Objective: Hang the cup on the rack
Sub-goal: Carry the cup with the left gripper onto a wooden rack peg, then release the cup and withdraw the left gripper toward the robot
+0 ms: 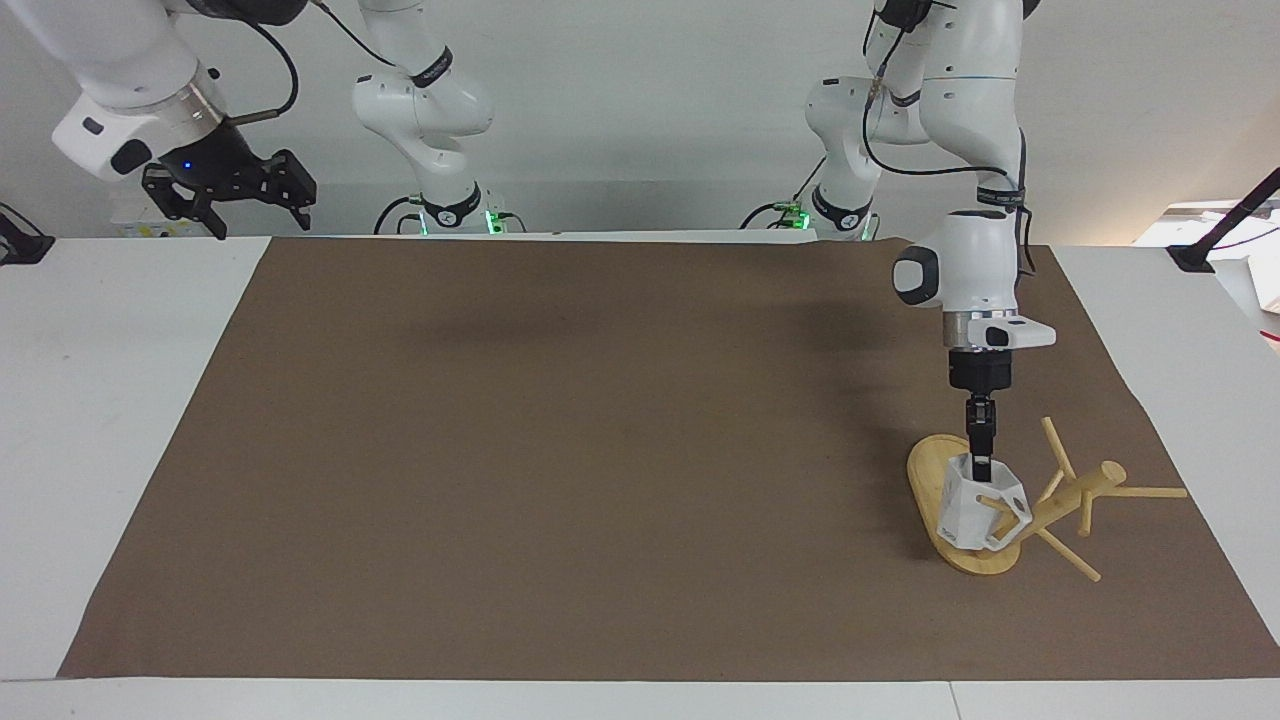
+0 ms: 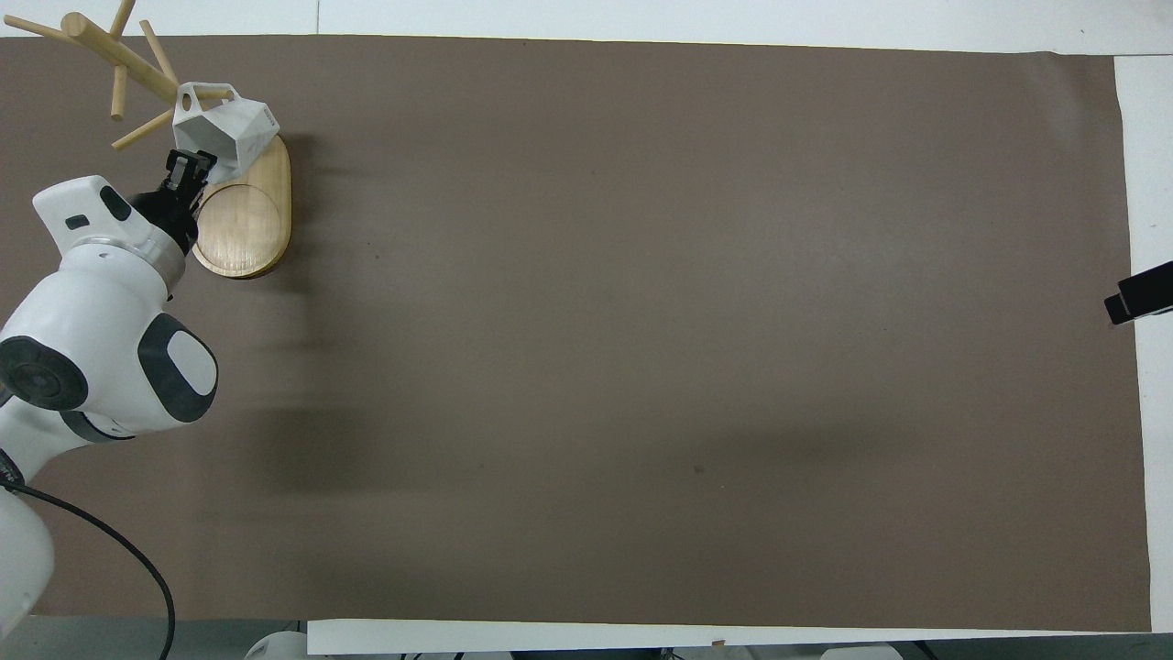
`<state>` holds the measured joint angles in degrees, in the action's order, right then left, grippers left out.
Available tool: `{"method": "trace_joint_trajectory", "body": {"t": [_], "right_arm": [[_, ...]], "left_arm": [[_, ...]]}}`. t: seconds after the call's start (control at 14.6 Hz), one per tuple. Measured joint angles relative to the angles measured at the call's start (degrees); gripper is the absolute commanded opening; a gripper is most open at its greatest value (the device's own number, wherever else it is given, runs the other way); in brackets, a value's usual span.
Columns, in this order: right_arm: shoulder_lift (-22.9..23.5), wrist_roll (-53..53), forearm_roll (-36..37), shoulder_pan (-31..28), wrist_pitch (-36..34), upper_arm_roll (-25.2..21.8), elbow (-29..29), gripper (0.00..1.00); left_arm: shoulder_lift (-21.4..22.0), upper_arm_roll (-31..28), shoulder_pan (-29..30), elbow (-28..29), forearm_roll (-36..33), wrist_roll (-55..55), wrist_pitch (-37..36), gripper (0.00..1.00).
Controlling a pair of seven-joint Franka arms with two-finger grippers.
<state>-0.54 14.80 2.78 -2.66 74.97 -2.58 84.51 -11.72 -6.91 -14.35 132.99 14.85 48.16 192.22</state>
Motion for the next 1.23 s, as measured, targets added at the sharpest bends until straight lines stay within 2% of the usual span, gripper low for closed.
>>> {"method": "trace_joint_trajectory", "body": {"t": [0.21,0.41,0.48,0.62,0.75,0.89,1.03,1.23], "right_arm": [[0.00,0.00,0.00,0.00,0.00,0.00,0.00,1.00],[0.00,0.00,0.00,0.00,0.00,0.00,0.00,1.00],[0.00,0.00,0.00,0.00,0.00,0.00,0.00,1.00],[0.00,-0.02,0.00,0.00,0.00,0.00,0.13,1.00],[0.01,-0.38,0.00,0.03,0.00,0.03,0.29,1.00],[0.00,-1.01,0.00,0.04,0.03,0.11,0.29,1.00],[0.00,-1.11,0.00,0.04,0.03,0.12,0.29,1.00],[0.00,-1.13,0.00,0.04,0.03,0.12,0.29,1.00]], "left_arm": [[2.29,-0.13,1.36,-0.33,-0.03,-2.93,-12.82,1.00],[7.24,-0.33,3.00,-0.44,-0.61,-8.58,-32.68,1.00],[8.80,-0.44,3.52,-0.58,-2.91,-9.71,-38.63,1.00],[10.96,-0.59,3.70,-2.42,-12.71,-10.27,-50.19,1.00],[11.67,-0.31,3.55,-7.93,-23.95,-11.63,-62.86,1.00],[11.67,0.11,3.41,-14.77,-28.19,-17.19,-72.99,1.00],[11.79,0.26,3.41,-20.33,-28.43,-24.34,-80.42,1.00],[12.24,-0.12,3.55,-28.59,-20.64,-34.85,-88.63,1.00]]}}
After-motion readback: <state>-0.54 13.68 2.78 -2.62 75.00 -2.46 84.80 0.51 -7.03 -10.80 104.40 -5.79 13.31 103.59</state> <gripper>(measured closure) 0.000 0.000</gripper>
